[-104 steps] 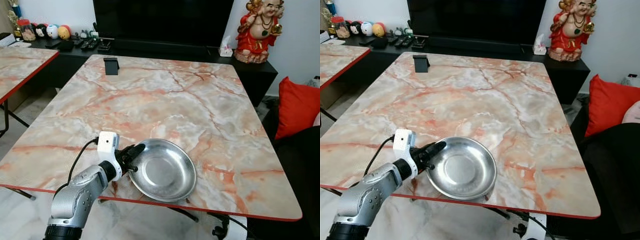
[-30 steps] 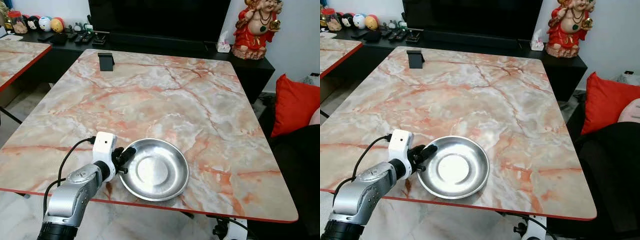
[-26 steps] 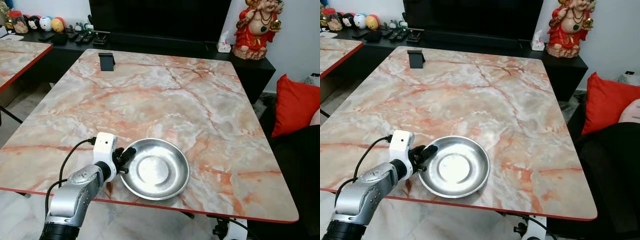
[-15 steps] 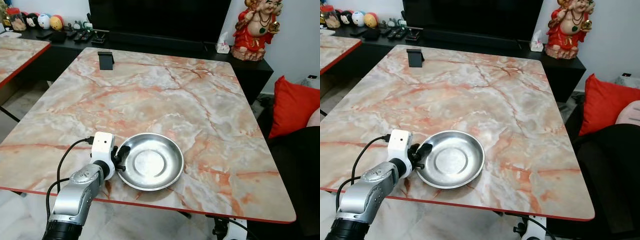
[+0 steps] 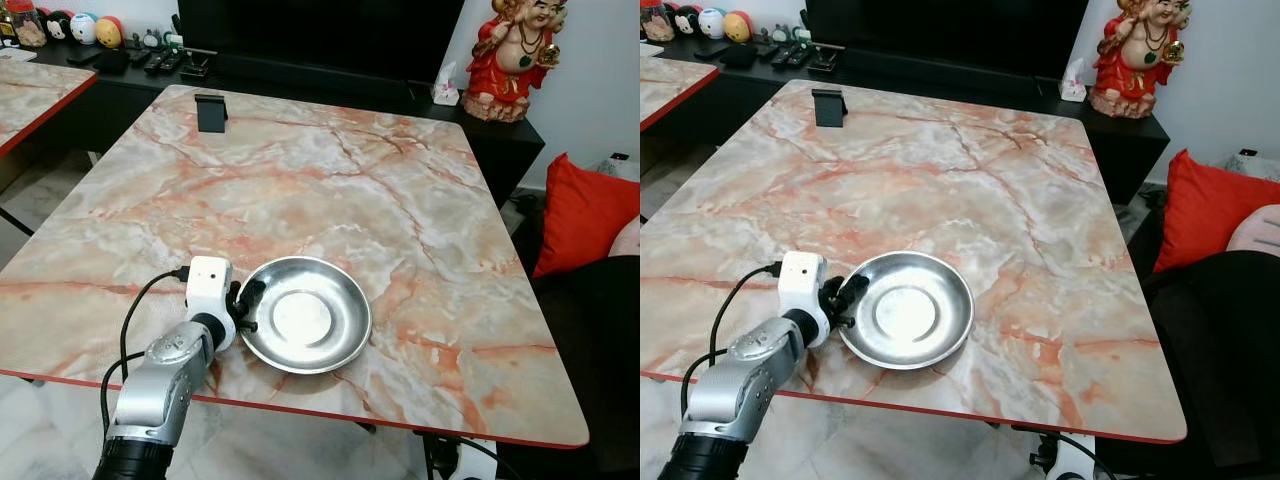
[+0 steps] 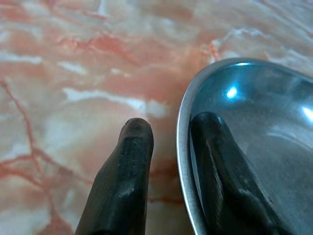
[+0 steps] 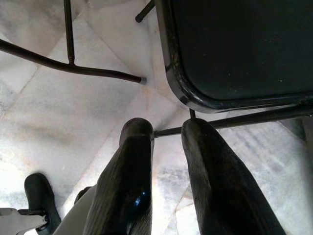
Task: Setting the table
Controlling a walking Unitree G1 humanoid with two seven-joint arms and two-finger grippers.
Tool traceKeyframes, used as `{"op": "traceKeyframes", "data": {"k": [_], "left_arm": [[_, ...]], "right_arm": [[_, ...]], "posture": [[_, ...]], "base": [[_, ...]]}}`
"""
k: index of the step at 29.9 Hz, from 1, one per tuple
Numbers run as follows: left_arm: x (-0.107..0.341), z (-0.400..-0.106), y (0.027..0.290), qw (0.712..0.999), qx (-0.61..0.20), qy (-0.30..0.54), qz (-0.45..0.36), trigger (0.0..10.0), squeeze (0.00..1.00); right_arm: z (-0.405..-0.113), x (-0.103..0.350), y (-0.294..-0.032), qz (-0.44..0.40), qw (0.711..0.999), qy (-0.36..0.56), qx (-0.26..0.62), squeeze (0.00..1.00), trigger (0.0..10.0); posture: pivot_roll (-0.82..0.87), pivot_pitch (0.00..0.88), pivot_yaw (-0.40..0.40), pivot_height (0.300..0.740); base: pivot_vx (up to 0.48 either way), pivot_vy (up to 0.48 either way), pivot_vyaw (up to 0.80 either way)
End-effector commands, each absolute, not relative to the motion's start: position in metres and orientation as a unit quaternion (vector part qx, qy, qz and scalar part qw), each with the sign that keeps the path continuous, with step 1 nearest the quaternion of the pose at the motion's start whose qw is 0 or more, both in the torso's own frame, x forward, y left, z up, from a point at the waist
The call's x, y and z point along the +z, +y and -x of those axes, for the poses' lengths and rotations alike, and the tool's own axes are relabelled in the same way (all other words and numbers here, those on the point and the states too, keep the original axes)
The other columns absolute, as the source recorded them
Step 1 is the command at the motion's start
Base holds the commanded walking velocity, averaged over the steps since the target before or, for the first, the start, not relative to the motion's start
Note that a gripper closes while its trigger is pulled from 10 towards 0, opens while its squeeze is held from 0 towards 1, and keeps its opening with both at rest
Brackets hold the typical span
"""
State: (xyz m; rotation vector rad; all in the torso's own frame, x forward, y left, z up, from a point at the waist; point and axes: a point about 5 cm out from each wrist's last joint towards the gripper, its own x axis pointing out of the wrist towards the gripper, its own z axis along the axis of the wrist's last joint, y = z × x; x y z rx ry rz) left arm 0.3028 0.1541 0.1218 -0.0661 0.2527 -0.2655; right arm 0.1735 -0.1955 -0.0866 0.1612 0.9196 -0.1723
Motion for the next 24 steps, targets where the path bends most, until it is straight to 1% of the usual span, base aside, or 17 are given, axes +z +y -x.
{"op": "traceKeyframes", "data": {"k": [1,5,7,14,18,24], "left_arm": [[0.136,-0.304,0.147,0.983,-0.155,0.095,0.040,10.0,0.00],[0.134,-0.303,0.151,0.980,-0.166,0.108,0.030,10.0,0.00],[0.134,-0.303,0.153,0.979,-0.169,0.110,0.028,10.0,0.00],[0.142,-0.306,0.159,0.978,-0.179,0.110,0.015,10.0,0.00],[0.142,-0.306,0.162,0.977,-0.183,0.112,0.009,10.0,0.00],[0.147,-0.306,0.158,0.975,-0.194,0.105,0.018,10.0,0.00]], "right_arm": [[-0.175,-0.086,-0.198,-0.080,0.889,0.442,-0.090,0.00,10.0],[-0.176,-0.086,-0.193,-0.089,0.888,0.444,-0.086,0.00,10.0],[-0.176,-0.087,-0.191,-0.091,0.887,0.444,-0.085,0.00,10.0],[-0.176,-0.088,-0.181,-0.084,0.881,0.460,-0.074,0.00,10.0],[-0.175,-0.089,-0.177,-0.089,0.878,0.465,-0.077,0.00,10.0],[-0.174,-0.090,-0.176,-0.097,0.875,0.466,-0.089,0.00,10.0]], "posture": [[0.11,0.025,-0.137,0.727],[0.11,0.016,-0.101,0.727],[0.11,0.016,-0.097,0.727],[0.14,0.022,-0.044,0.727],[0.14,0.022,-0.032,0.727],[0.14,0.021,-0.024,0.727]], "base": [[0.000,0.000,0.00],[0.000,0.000,0.00],[0.000,0.000,0.00],[0.000,0.000,0.00],[0.000,0.000,0.00],[0.000,0.000,0.00]]}}
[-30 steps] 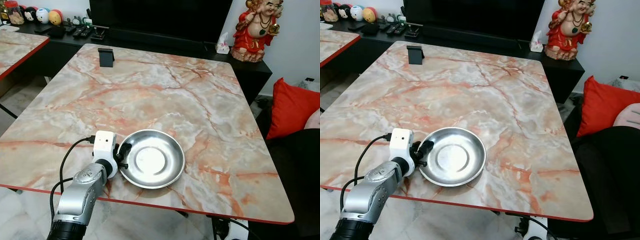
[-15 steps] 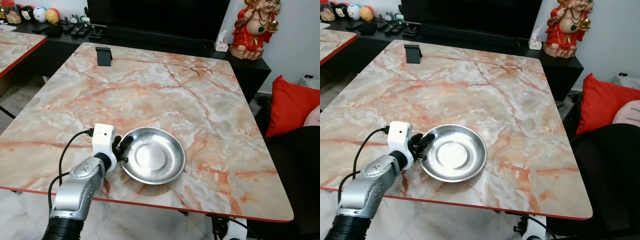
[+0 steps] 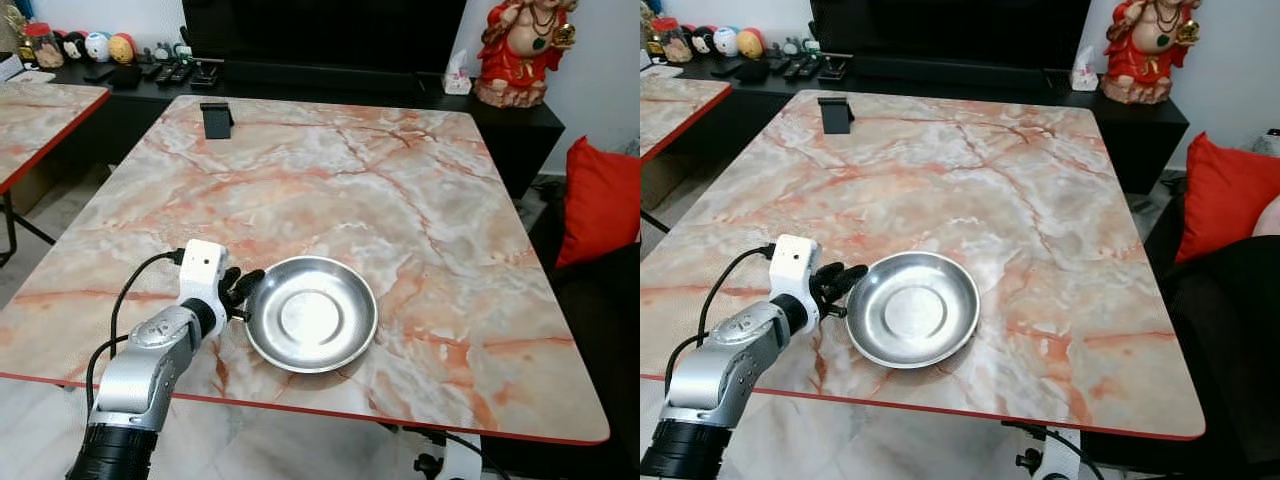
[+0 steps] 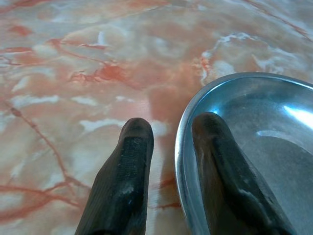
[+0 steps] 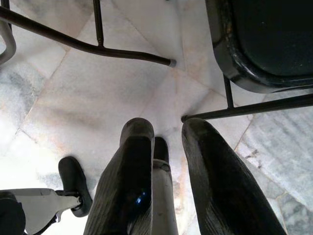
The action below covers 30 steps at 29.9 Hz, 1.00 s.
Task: Setting the table
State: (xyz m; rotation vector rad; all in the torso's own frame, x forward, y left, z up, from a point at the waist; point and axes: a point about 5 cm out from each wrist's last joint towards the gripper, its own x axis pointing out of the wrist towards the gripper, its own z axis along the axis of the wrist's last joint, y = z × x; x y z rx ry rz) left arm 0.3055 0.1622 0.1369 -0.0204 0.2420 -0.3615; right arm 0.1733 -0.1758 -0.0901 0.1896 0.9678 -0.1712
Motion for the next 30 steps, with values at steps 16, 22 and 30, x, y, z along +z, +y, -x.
{"op": "traceKeyframes", "data": {"k": [16,22,30], "left_arm": [[0.170,-0.295,0.171,0.989,-0.133,-0.006,0.060,10.0,0.00],[0.152,-0.291,0.174,0.996,-0.082,-0.027,0.021,10.0,0.00],[0.150,-0.295,0.166,0.994,-0.087,-0.051,0.050,10.0,0.00]], "right_arm": [[-0.174,-0.089,-0.182,-0.091,0.879,0.461,-0.086,0.00,10.0],[-0.174,-0.089,-0.184,-0.091,0.879,0.459,-0.089,0.00,10.0],[-0.174,-0.089,-0.184,-0.090,0.880,0.458,-0.092,0.00,10.0]], "posture": [[0.14,0.011,-0.063,0.727],[0.12,0.000,-0.060,0.727],[0.11,0.000,-0.055,0.727]], "base": [[0.000,0.000,0.00],[0.000,0.000,0.00],[-0.255,0.000,0.00]]}}
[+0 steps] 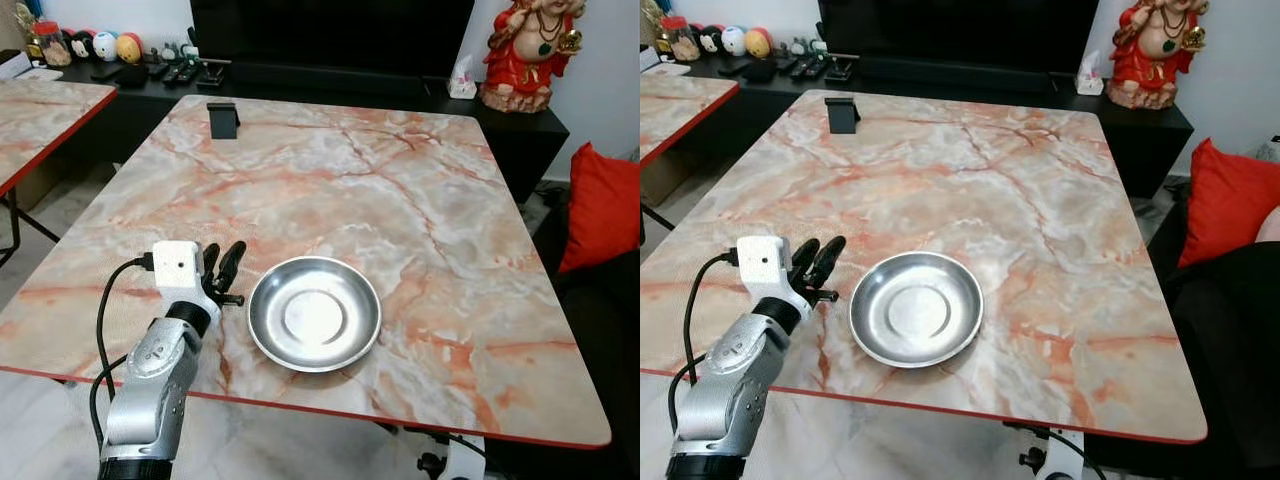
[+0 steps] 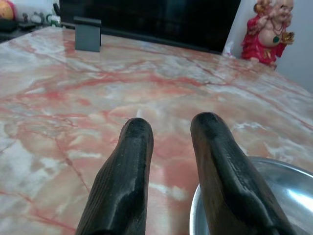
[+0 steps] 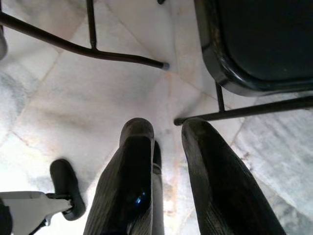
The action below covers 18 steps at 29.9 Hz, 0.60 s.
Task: Setting the table
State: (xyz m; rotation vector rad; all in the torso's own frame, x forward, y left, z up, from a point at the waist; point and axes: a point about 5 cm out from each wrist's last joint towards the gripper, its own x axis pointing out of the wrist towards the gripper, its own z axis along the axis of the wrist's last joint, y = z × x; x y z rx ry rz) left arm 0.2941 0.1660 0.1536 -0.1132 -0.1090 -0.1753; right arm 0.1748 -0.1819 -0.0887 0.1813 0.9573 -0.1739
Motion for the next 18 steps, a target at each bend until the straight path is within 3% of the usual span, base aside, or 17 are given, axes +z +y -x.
{"op": "traceKeyframes", "data": {"k": [1,12,18], "left_arm": [[0.150,-0.295,0.166,0.994,-0.086,-0.053,0.049,10.0,0.00],[0.147,-0.297,0.164,0.993,-0.091,-0.063,0.050,10.0,0.00],[0.137,-0.302,0.177,0.997,-0.054,-0.045,0.037,10.0,0.00]], "right_arm": [[-0.174,-0.089,-0.184,-0.090,0.879,0.458,-0.091,0.00,10.0],[-0.172,-0.090,-0.182,-0.092,0.880,0.458,-0.088,0.00,10.0],[-0.171,-0.090,-0.181,-0.092,0.879,0.459,-0.088,0.00,10.0]], "posture": [[0.11,0.000,-0.054,0.727],[0.11,0.000,-0.052,0.727],[0.11,0.000,-0.049,0.727]], "base": [[-0.296,0.000,0.00],[-0.297,0.000,0.00],[0.000,0.000,0.00]]}}
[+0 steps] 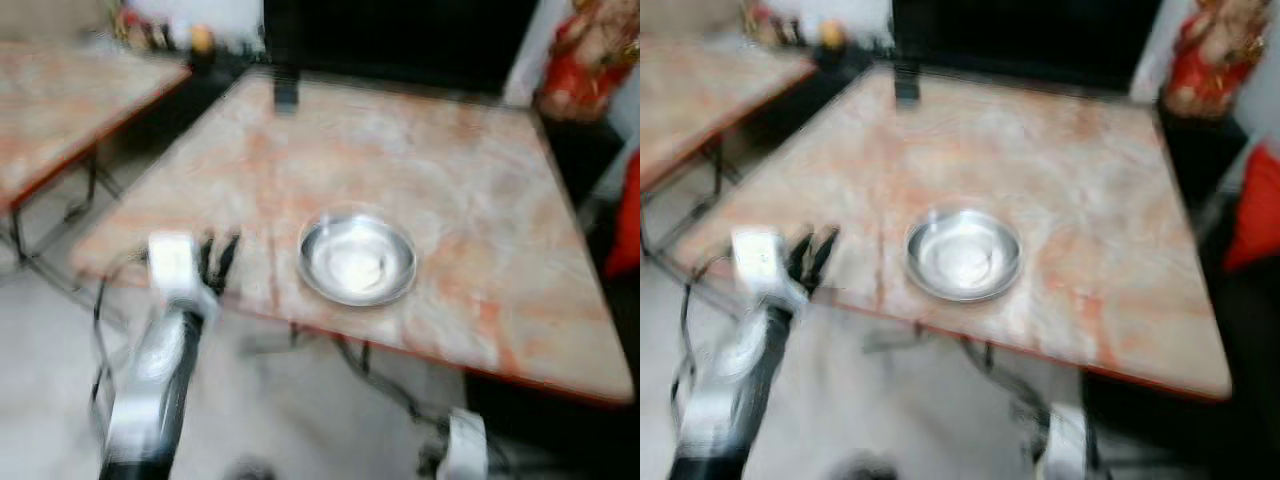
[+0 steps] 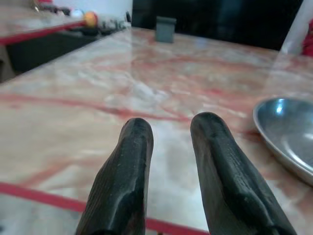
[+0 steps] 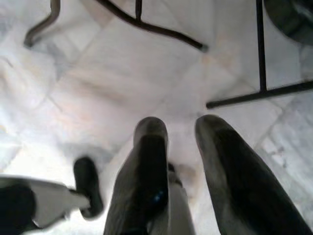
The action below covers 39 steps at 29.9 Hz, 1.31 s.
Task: Setting the table
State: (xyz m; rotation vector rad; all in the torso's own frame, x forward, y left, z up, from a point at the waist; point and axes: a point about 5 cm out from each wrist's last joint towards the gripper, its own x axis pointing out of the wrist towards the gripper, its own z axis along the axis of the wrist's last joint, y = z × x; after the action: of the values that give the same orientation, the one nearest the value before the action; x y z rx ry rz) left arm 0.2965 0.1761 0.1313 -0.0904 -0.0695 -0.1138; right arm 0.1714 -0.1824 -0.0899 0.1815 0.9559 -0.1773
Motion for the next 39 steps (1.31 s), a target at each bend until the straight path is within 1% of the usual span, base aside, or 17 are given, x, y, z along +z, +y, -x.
{"op": "traceKeyframes", "data": {"k": [1,5,7,9,12,16,19,21,22,23,24,25,26,28,30,33,39], "left_arm": [[0.134,-0.302,0.180,0.997,-0.050,-0.040,0.032,10.0,0.00],[0.096,-0.303,0.199,0.999,-0.020,0.034,0.025,10.0,0.00],[0.072,-0.299,0.206,0.996,-0.025,0.087,0.014,10.0,0.00],[0.058,-0.295,0.210,0.993,-0.028,0.116,0.009,10.0,0.00],[0.019,-0.276,0.221,0.981,-0.013,0.194,-0.018,10.0,0.00],[0.005,-0.265,0.227,0.976,0.003,0.218,-0.025,10.0,0.00],[-0.009,-0.251,0.233,0.970,0.019,0.238,-0.038,10.0,0.00],[-0.025,-0.238,0.231,0.960,0.014,0.274,-0.055,10.0,0.00],[-0.027,-0.236,0.230,0.958,0.012,0.280,-0.057,10.0,0.00],[-0.036,-0.231,0.225,0.951,-0.004,0.304,-0.055,10.0,0.00],[-0.048,-0.223,0.216,0.936,-0.025,0.346,-0.053,10.0,0.00],[-0.048,-0.223,0.216,0.936,-0.025,0.346,-0.053,10.0,0.00],[-0.053,-0.220,0.213,0.930,-0.029,0.364,-0.051,10.0,0.00],[-0.056,-0.218,0.210,0.925,-0.029,0.376,-0.050,10.0,0.00],[-0.060,-0.216,0.209,0.918,-0.023,0.394,-0.047,10.0,0.00],[-0.065,-0.210,0.206,0.905,-0.036,0.420,-0.063,10.0,0.00],[-0.068,-0.207,0.205,0.900,-0.043,0.429,-0.068,10.0,0.00]], "right_arm": [[-0.171,-0.090,-0.181,-0.093,0.879,0.459,-0.089,0.00,10.0],[-0.171,-0.090,-0.181,-0.095,0.880,0.456,-0.093,0.00,10.0],[-0.171,-0.090,-0.180,-0.096,0.881,0.454,-0.096,0.00,10.0],[-0.171,-0.090,-0.180,-0.099,0.881,0.452,-0.099,0.00,10.0],[-0.171,-0.090,-0.180,-0.100,0.881,0.451,-0.104,0.00,10.0],[-0.170,-0.090,-0.181,-0.101,0.881,0.450,-0.106,0.00,10.0],[-0.170,-0.090,-0.182,-0.100,0.881,0.450,-0.108,0.00,10.0],[-0.169,-0.091,-0.184,-0.096,0.880,0.453,-0.106,0.00,10.0],[-0.169,-0.091,-0.184,-0.096,0.880,0.453,-0.106,0.00,10.0],[-0.169,-0.091,-0.184,-0.094,0.880,0.454,-0.103,0.00,10.0],[-0.168,-0.091,-0.184,-0.088,0.880,0.455,-0.100,0.00,10.0],[-0.168,-0.091,-0.184,-0.088,0.880,0.455,-0.100,0.00,10.0],[-0.168,-0.091,-0.184,-0.087,0.880,0.455,-0.100,0.00,10.0],[-0.168,-0.091,-0.184,-0.086,0.882,0.453,-0.097,0.00,10.0],[-0.168,-0.091,-0.184,-0.088,0.884,0.448,-0.101,0.00,10.0],[-0.165,-0.091,-0.183,-0.087,0.883,0.448,-0.108,0.00,10.0],[-0.162,-0.093,-0.181,-0.096,0.880,0.452,-0.113,0.00,10.0]], "posture": [[0.11,0.000,-0.048,0.727],[0.11,0.000,-0.044,0.727],[0.10,0.000,-0.042,0.727],[0.10,0.000,-0.042,0.727],[0.09,0.000,-0.039,0.727],[0.09,0.000,-0.042,0.727],[0.09,0.000,-0.048,0.727],[0.11,0.000,-0.063,0.727],[0.11,0.000,-0.063,0.727],[0.11,0.000,-0.068,0.727],[0.10,0.000,-0.066,0.727],[0.10,0.000,-0.066,0.727],[0.09,0.000,-0.062,0.727],[0.08,0.000,-0.053,0.727],[0.07,0.000,-0.047,0.727],[0.05,0.000,-0.029,0.727],[0.04,0.000,-0.019,0.727]], "base": [[0.000,0.000,0.00],[0.000,0.000,0.00],[0.000,0.000,0.00],[0.000,0.000,0.00],[0.000,0.000,0.00],[0.000,0.000,0.00],[0.000,0.000,0.00],[0.000,0.000,0.00],[0.000,0.000,0.00],[0.000,0.000,0.00],[0.000,0.000,0.00],[0.000,0.000,0.00],[0.000,0.000,0.00],[0.000,0.000,0.00],[0.000,0.000,0.67],[0.000,0.000,0.80],[0.000,0.000,0.69]]}}
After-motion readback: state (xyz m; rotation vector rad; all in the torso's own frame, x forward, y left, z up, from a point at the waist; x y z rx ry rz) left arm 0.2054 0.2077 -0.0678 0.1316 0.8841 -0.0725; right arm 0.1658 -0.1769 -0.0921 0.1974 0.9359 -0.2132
